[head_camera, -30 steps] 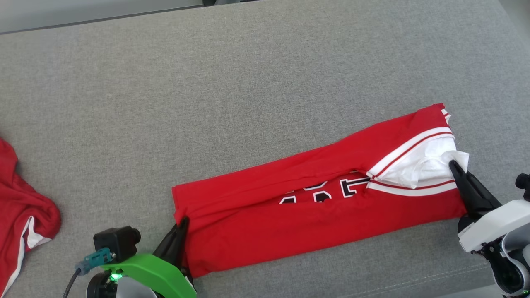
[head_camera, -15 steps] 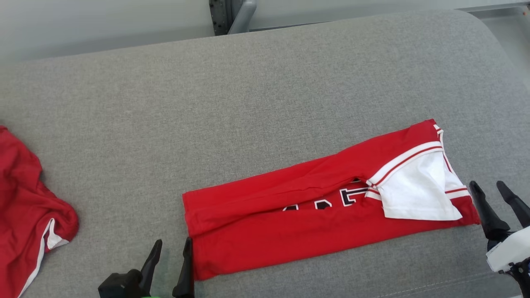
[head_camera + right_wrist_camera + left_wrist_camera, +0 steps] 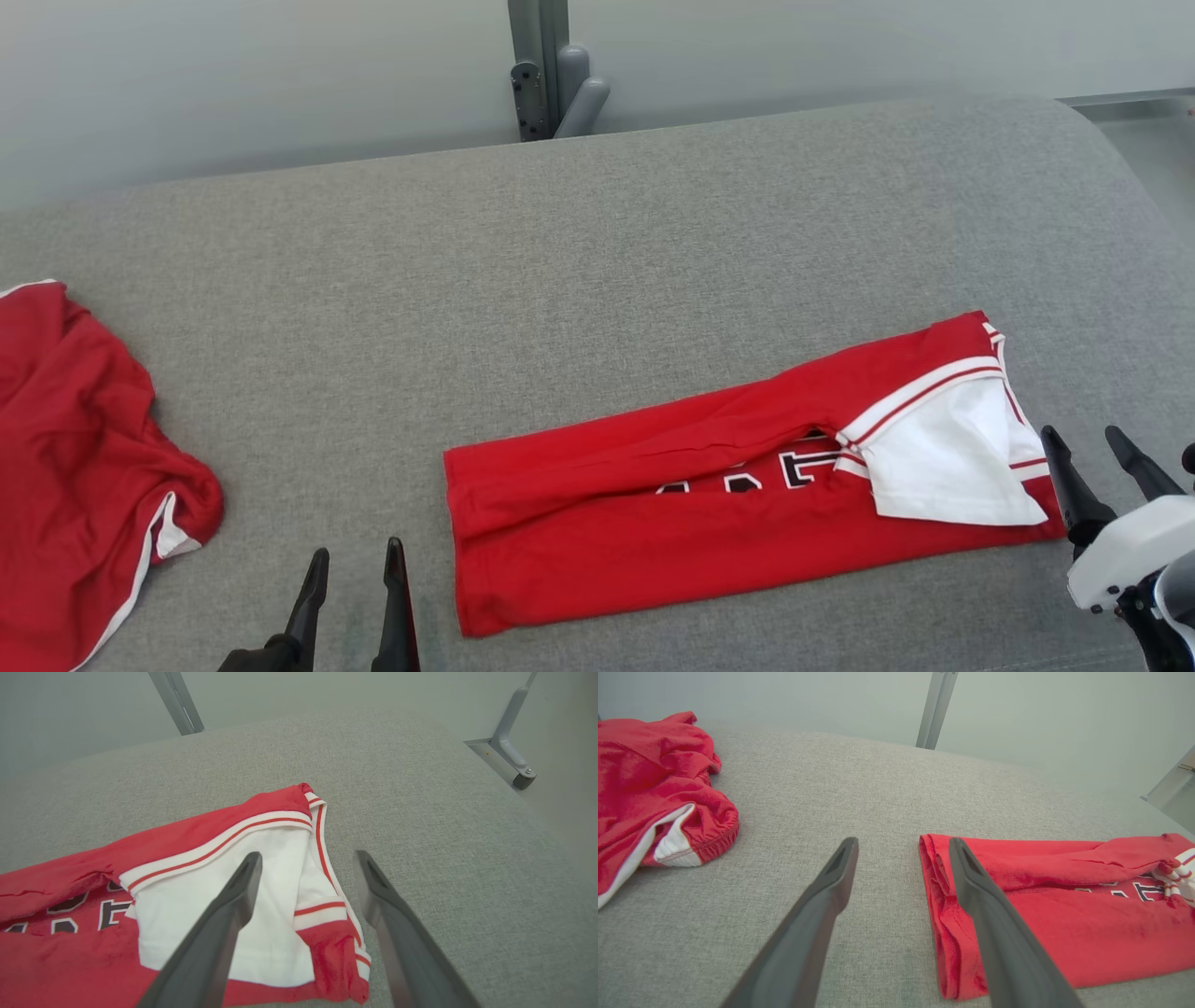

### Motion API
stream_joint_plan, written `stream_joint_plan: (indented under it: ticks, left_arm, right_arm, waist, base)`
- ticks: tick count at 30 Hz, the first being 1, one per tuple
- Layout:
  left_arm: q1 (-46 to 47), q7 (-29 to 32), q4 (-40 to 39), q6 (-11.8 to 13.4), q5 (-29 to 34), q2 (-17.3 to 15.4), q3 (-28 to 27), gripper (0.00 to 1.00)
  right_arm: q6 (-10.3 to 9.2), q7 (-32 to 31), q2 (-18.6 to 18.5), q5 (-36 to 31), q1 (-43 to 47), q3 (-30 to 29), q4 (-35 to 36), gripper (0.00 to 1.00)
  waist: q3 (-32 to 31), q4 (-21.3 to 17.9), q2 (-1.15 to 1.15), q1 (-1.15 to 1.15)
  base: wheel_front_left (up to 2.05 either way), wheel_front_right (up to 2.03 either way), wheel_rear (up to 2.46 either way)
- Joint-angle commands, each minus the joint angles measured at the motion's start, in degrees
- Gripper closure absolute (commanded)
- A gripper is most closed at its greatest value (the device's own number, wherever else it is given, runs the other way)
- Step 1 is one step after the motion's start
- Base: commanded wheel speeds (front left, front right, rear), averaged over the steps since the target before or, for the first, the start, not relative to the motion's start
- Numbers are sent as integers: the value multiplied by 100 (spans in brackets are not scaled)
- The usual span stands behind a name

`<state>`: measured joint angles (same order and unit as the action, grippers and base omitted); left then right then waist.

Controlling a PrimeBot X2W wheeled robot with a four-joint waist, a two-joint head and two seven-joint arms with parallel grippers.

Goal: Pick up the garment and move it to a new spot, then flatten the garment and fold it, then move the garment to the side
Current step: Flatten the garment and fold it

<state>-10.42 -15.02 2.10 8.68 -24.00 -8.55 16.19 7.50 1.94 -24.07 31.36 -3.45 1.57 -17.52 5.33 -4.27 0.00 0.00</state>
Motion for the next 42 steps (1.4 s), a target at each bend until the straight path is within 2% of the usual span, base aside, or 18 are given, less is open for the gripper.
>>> stream_joint_plan:
  ticks: [1, 8, 14, 24, 32, 33, 34, 35, 38, 42]
  left_arm:
    - [-62, -17, 10, -70, 100, 56, -79, 0]
    - [107, -18, 77, -472, 456, 361, -382, 0]
    - [279, -17, 141, -648, 584, 505, -523, 0]
    - [476, -18, 174, -751, 651, 558, -623, 0]
    - [597, -18, 170, -646, 470, 563, -429, 0]
    - [611, -18, 180, -633, 455, 563, -414, 0]
    - [628, -18, 189, -626, 440, 563, -404, 0]
    - [644, -18, 201, -616, 428, 563, -402, 0]
    - [661, -18, 228, -593, 401, 562, -393, 0]
    - [626, -18, 265, -586, 378, 562, -373, 0]
  right_arm:
    - [-2, -45, 7, -60, -121, 8, -47, 0]
    - [-2, -362, -54, -369, -609, 90, -555, 0]
    - [-2, -514, -25, -555, -1034, 309, -1205, 0]
    - [-5, -484, -154, -539, -1456, 628, -2016, 0]
    - [-10, -764, -188, -110, -1647, 1027, -2376, 0]
    - [-5, -809, -177, -3, -1646, 1090, -2366, 36]
    - [-5, -825, -171, 137, -1643, 1141, -2334, 97]
    - [-5, -852, -158, 282, -1645, 1187, -2309, 100]
    - [-6, -889, -251, 642, -1639, 1289, -2230, 100]
    - [-12, -810, -530, 1082, -1618, 1234, -2174, 100]
  waist:
    - [-17, 87, 0, 0]
    - [232, 271, 0, 0]
    - [522, 380, 0, 0]
    - [808, 483, 0, 0]
    - [985, 485, 0, 0]
    - [996, 487, 0, 0]
    - [1003, 487, 0, 0]
    - [1004, 485, 0, 0]
    - [986, 466, 0, 0]
    - [901, 429, 0, 0]
  base:
    - [0, 0, 0]
    - [0, 0, 0]
    - [0, 0, 0]
    - [0, 0, 0]
    - [0, 0, 0]
    - [0, 0, 0]
    - [0, 0, 0]
    - [0, 0, 0]
    - [0, 0, 0]
    - [0, 0, 0]
